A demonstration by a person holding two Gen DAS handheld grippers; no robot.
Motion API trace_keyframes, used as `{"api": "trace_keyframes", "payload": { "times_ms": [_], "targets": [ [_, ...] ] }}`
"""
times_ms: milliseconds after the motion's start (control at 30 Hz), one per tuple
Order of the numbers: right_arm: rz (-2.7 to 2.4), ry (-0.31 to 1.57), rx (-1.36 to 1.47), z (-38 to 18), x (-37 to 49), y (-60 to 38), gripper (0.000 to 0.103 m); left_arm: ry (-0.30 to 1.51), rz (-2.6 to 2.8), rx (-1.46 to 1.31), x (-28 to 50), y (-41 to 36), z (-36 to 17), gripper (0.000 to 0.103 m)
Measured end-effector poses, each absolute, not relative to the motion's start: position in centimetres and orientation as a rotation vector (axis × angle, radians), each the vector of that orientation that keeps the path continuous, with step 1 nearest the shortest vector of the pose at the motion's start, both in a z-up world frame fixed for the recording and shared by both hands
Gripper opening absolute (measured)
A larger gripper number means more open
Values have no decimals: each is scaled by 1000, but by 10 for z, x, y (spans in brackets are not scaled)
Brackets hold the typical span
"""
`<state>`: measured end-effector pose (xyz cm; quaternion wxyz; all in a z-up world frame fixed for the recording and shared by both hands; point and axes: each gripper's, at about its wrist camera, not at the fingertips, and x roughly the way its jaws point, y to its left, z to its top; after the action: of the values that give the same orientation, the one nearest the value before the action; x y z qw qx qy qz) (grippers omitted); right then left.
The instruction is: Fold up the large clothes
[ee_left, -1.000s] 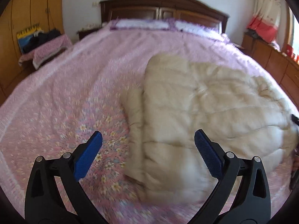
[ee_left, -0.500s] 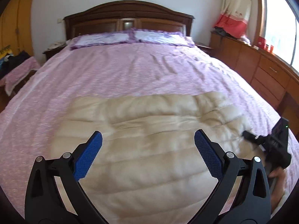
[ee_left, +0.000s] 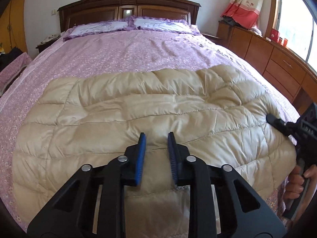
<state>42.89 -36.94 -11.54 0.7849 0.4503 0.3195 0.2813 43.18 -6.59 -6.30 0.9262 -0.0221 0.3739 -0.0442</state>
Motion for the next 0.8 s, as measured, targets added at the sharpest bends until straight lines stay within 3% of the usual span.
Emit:
{"api": "trace_keyframes", "payload": {
  "times_ms": [433,800],
  "targets": [
    [609,672,824,-37,423,-313,18,825,-78,-151,443,-59,-106,18],
    [363,748,572,41,411,-199,18,841,-115,-236,427,-27,-83,16]
  ]
}}
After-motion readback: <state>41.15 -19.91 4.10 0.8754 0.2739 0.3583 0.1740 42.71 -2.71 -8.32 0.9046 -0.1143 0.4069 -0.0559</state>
